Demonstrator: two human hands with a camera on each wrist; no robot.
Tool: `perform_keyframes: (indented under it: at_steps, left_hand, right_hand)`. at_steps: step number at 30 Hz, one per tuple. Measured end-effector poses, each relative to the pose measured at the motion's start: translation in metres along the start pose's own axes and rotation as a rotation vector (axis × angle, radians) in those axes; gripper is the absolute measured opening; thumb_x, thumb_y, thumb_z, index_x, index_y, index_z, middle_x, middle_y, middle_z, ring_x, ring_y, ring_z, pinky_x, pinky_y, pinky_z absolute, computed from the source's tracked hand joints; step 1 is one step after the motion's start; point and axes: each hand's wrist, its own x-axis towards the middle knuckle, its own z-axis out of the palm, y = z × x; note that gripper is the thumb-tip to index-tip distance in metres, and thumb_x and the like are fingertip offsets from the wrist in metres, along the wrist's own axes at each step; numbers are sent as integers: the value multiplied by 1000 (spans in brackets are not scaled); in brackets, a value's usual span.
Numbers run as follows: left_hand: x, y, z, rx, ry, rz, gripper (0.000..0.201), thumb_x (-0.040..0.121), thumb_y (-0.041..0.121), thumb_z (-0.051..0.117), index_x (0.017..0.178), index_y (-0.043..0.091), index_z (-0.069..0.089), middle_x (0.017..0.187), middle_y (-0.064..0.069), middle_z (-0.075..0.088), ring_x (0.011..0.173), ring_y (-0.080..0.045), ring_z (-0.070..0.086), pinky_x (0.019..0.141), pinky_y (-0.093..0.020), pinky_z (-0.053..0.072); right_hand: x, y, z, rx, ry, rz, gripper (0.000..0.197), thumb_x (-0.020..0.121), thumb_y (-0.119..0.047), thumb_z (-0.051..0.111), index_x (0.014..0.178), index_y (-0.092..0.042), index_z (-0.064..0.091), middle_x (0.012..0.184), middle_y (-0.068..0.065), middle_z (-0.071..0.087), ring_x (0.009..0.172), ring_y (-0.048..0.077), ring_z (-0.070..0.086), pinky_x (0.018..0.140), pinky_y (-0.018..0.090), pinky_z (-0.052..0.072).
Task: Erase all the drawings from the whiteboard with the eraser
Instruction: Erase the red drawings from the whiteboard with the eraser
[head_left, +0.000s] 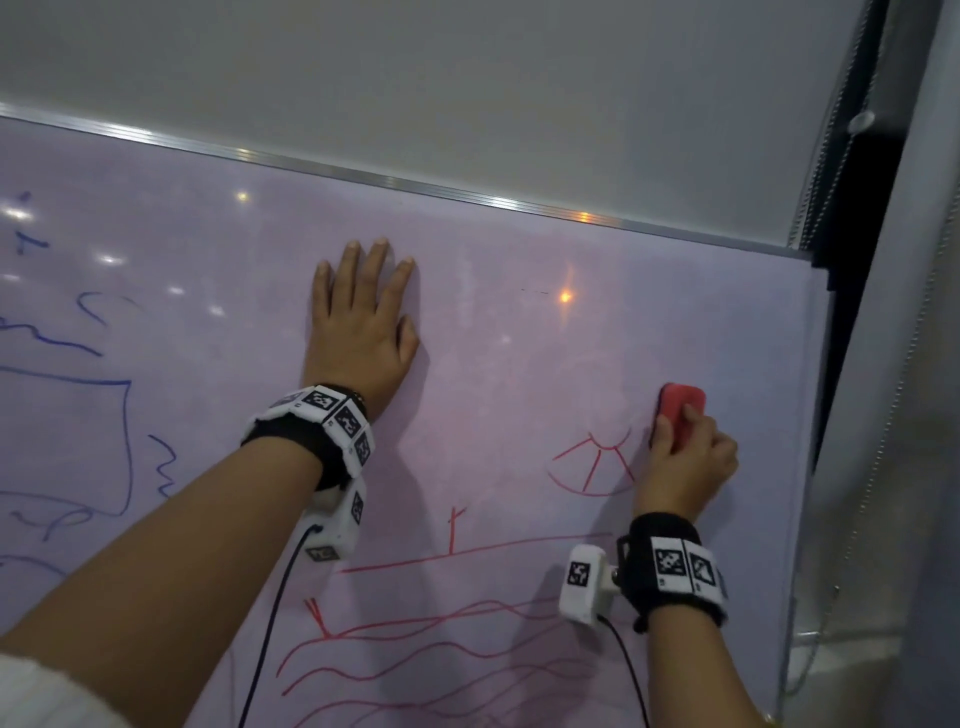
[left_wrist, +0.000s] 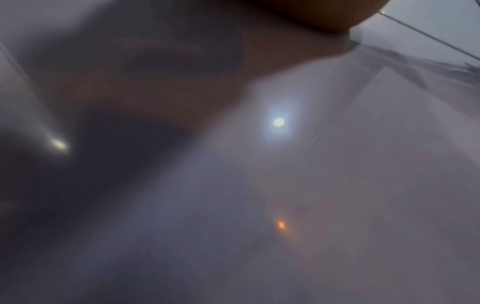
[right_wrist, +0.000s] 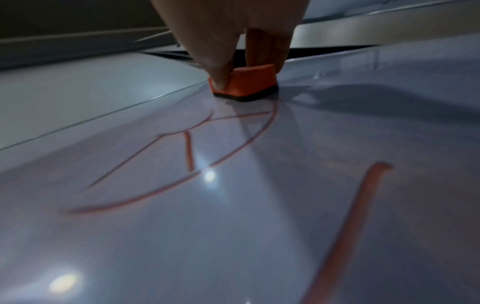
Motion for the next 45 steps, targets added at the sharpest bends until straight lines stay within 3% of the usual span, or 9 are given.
perform_keyframes:
  at_steps: [7,10,14,20,26,33,35,40,45]
  left_hand:
    - [-2,0,-3,-13,-14,-15,59,89,32,25,145,13,31,153,-14,24,141,-33,16,114,-41,-4]
    - [-2,-1,-2,-14,-7,-13,59,89,31,26,144,12,32,152,-15,25,141,-33,16,114,-40,-4]
    - [-2,2,0,-19,-4,-10,59,89,32,26,144,12,31,152,-15,25,141,-33,16,114,-42,-3]
    - [-4,1,-3,-37,-5,-18,58,90,30,28,145,13,29,153,-14,21,142,-32,13,115,-41,-4]
    - [-3,3,-6,-30,-25,-23,57,90,28,32,145,12,29,153,-15,21,142,-34,14,114,-47,0]
    - [-2,3,-8,-41,-28,-19,58,91,26,35,146,14,26,154,-14,18,142,-33,11,115,-46,-2]
    - [-2,1,-7,-32,-29,-22,58,90,27,34,146,13,27,154,-15,19,142,-33,12,114,-46,-1]
    - [-1,1,-2,-20,-26,-5,58,89,29,32,146,13,29,154,-15,21,142,-34,14,114,-45,-2]
    - [-3,0,-1,-26,-5,-3,58,90,27,36,146,13,27,154,-14,20,142,-33,13,114,-44,-3]
  right_hand:
    - [-88,-49,4,47,-303,-571,29,86,-25,52,108,-8,61,98,14,55,91,25,44,80,30,40]
    - [-53,-1,-4,-11,-133,-345,27,85,-29,57,101,-9,64,94,5,57,92,21,47,89,39,41]
    - [-10,18,-5,-33,4,121,37,81,-19,57,107,6,62,97,38,51,94,52,48,87,50,39]
    - [-85,-2,-15,-51,-263,-485,30,86,-24,50,111,-9,58,101,21,53,93,31,44,77,33,45]
    - [-40,43,-30,-75,-90,189,35,84,-15,62,110,8,58,100,38,48,96,52,47,85,47,37]
    - [-129,-26,-17,-5,-341,-450,26,85,-27,50,109,-17,52,98,18,53,90,25,41,73,29,43]
    - [-113,-8,-22,-17,-308,-424,28,85,-29,50,109,-15,53,98,20,53,90,28,43,73,35,47]
    - [-43,10,-16,30,-12,171,41,79,-25,59,106,6,62,96,36,50,91,51,50,85,50,41]
    - [-119,-62,-6,176,-350,-118,34,81,-39,52,97,-11,64,92,9,54,87,21,43,79,31,36]
